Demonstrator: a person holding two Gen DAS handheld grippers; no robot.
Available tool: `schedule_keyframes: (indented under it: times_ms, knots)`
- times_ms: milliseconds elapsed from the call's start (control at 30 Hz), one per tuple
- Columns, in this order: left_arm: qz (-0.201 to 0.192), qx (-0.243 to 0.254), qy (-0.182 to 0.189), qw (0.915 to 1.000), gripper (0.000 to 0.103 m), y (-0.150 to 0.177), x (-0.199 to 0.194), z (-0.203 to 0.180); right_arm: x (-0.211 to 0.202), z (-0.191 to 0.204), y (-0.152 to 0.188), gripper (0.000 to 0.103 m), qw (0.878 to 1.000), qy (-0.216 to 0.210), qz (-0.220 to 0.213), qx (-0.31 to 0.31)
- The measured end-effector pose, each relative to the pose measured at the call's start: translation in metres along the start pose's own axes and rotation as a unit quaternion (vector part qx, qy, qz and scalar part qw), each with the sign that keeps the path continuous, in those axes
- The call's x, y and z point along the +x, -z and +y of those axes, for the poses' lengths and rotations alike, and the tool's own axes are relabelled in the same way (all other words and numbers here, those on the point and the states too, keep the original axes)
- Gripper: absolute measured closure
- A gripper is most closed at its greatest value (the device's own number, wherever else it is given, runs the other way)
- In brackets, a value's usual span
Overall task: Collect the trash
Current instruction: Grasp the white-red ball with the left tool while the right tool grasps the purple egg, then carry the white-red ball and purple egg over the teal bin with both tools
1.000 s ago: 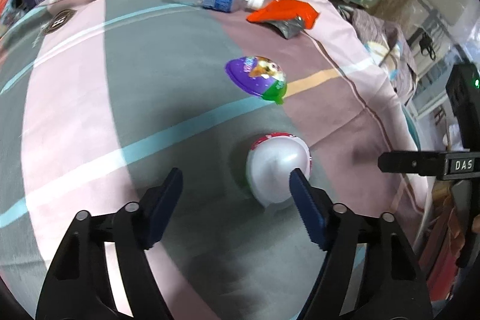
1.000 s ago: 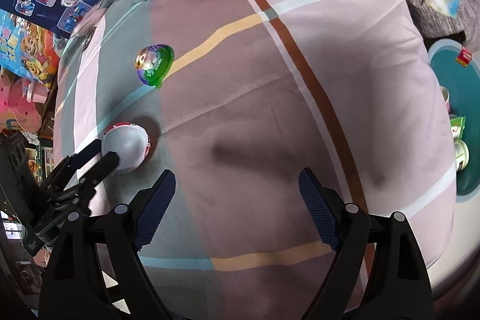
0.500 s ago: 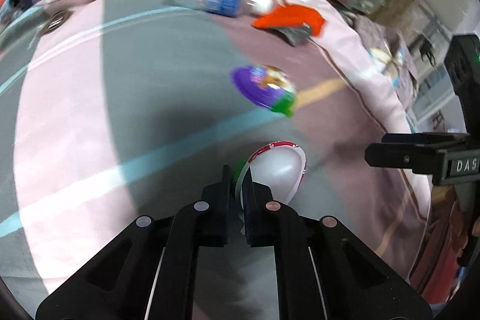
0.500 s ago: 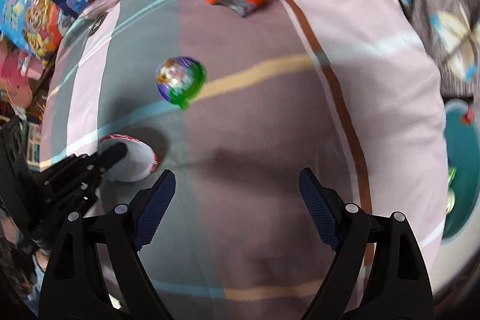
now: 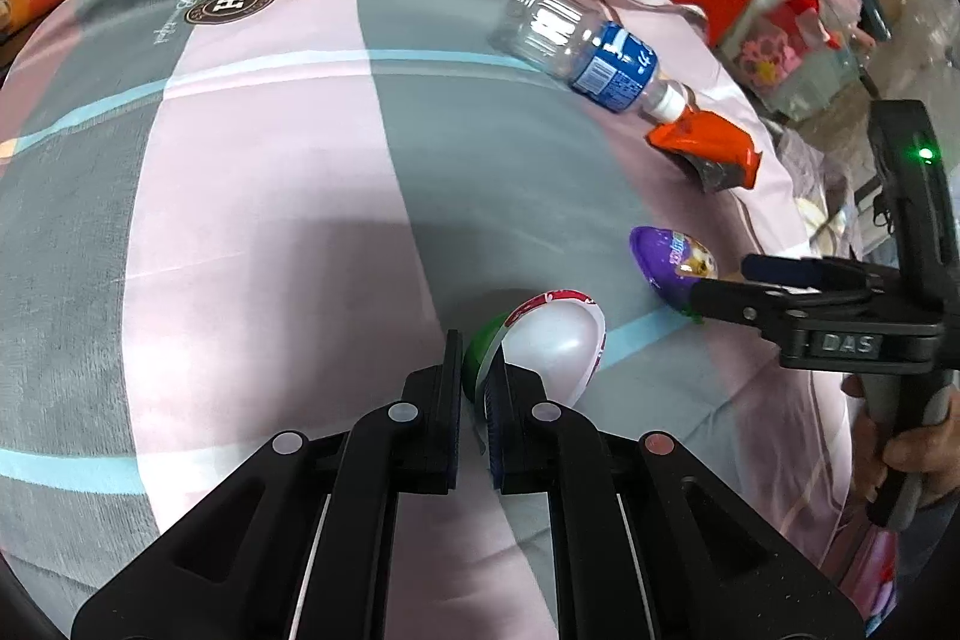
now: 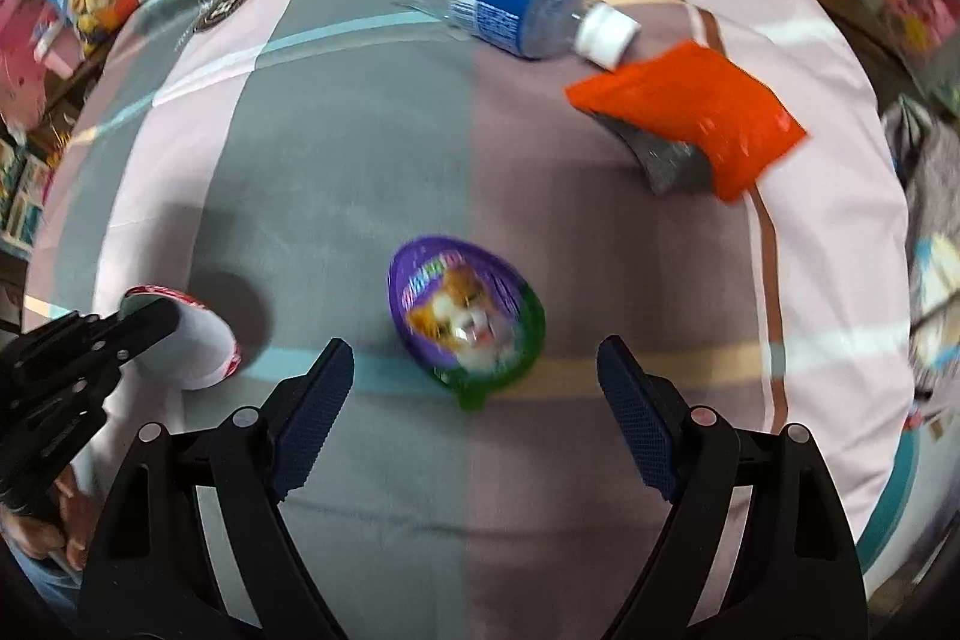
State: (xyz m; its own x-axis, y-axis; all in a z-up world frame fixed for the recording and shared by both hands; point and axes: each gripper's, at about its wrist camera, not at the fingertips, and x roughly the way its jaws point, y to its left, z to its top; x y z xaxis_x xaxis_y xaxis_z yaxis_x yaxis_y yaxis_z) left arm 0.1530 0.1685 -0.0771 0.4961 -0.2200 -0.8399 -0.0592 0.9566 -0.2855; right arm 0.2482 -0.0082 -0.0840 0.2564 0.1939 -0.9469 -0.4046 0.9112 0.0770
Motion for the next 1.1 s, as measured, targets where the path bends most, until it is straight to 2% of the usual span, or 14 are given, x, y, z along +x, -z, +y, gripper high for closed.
schedule_keyframes:
  times_ms: [100,233,267,333,367,567,667,867,1100]
  knots:
    - [0.0,-0.003,0.003,1.0,0.095,0.0,0.001,0.005,0.006,0.004,-0.004,0.027,1.0,0.007,-0.001,-0.013]
    - [0.004,-0.003,0.004,1.0,0.095,-0.002,0.004,0.007,0.016,0.006,-0.005,0.05,1.0,0.005,0.004,-0.024]
    - [0.004,-0.003,0.005,1.0,0.095,-0.002,0.004,0.006,0.016,0.008,-0.003,0.051,0.999,0.012,0.0,-0.034]
    - [0.005,-0.004,0.005,1.0,0.095,-0.002,0.004,0.006,0.014,0.014,0.0,0.052,0.998,0.025,-0.004,-0.056]
    - [0.005,-0.004,0.005,1.0,0.095,-0.001,0.004,0.006,0.011,0.014,0.002,0.052,0.998,0.017,-0.008,-0.056]
    - [0.006,0.002,0.004,1.0,0.095,0.0,0.001,-0.003,-0.022,-0.006,0.008,0.052,0.999,-0.024,-0.043,-0.009]
    - [0.004,0.011,0.005,0.9999,0.095,0.0,-0.002,-0.014,-0.035,-0.013,0.012,0.052,0.998,-0.031,-0.055,0.003]
    - [0.001,0.039,0.009,0.9992,0.095,0.002,-0.008,-0.046,-0.061,-0.034,0.037,0.052,0.996,-0.039,-0.073,0.025]
    - [0.007,0.086,0.006,0.9962,0.095,0.01,-0.014,-0.094,-0.082,-0.08,0.078,0.052,0.992,-0.043,-0.091,0.079]
